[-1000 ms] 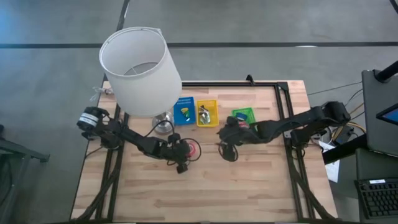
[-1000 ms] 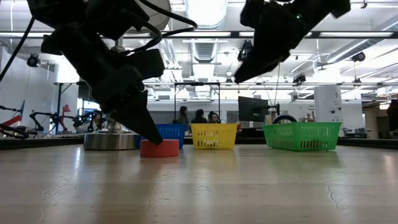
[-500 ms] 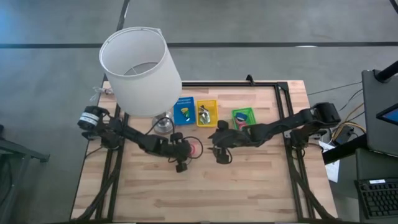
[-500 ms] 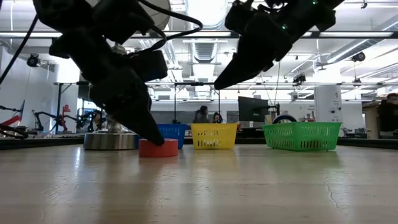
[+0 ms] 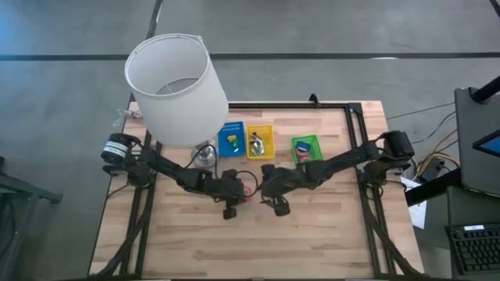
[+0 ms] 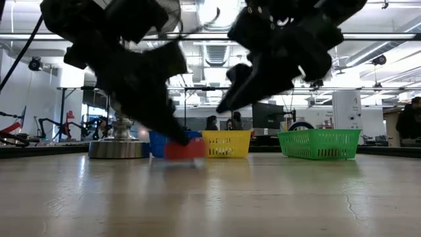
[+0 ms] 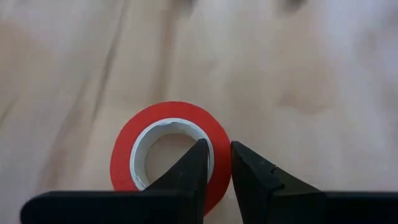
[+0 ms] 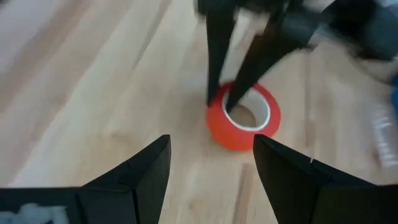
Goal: Pick and place Stapler, Stapler remover, tape
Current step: Put the red tape into the green bin
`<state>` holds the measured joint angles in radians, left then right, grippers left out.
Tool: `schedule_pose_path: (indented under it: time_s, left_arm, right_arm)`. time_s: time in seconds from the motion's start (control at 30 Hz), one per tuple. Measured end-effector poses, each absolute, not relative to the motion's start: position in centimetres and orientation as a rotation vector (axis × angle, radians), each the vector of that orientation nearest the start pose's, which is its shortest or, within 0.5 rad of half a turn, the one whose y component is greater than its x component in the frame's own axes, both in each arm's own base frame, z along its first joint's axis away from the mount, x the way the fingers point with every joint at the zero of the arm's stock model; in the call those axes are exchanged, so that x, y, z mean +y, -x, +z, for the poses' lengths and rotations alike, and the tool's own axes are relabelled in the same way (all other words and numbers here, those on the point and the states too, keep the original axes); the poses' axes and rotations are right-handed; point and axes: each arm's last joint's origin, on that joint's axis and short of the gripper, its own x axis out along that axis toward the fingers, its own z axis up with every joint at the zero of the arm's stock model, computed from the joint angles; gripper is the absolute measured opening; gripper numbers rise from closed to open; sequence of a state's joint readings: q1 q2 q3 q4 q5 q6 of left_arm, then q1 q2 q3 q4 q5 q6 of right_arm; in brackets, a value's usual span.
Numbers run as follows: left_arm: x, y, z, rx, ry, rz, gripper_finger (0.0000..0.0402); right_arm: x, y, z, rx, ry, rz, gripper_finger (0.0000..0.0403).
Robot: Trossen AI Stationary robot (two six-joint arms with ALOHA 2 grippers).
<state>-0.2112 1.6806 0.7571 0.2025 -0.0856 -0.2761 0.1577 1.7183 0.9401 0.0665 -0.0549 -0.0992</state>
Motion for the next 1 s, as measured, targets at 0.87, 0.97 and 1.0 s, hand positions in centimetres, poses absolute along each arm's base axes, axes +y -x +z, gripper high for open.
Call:
schedule_pose_path:
  time_s: [0.87, 0.97, 1.0]
  left_arm:
    - [-7.3, -31.7, 15.4, 0.625, 0.188, -0.271, 0.0067]
    - [-7.4, -31.8, 15.7, 0.599, 0.191, -0.290, 0.0067]
    - [-7.4, -31.8, 15.7, 0.596, 0.193, -0.297, 0.0067]
  right_arm:
    - [8.6, -37.5, 15.3, 0.691, 0.512, 0.438, 0.0224]
    - [8.6, -37.5, 15.4, 0.711, 0.520, 0.437, 0.0224]
    - [8.5, -37.4, 15.3, 0.721, 0.521, 0.439, 0.0224]
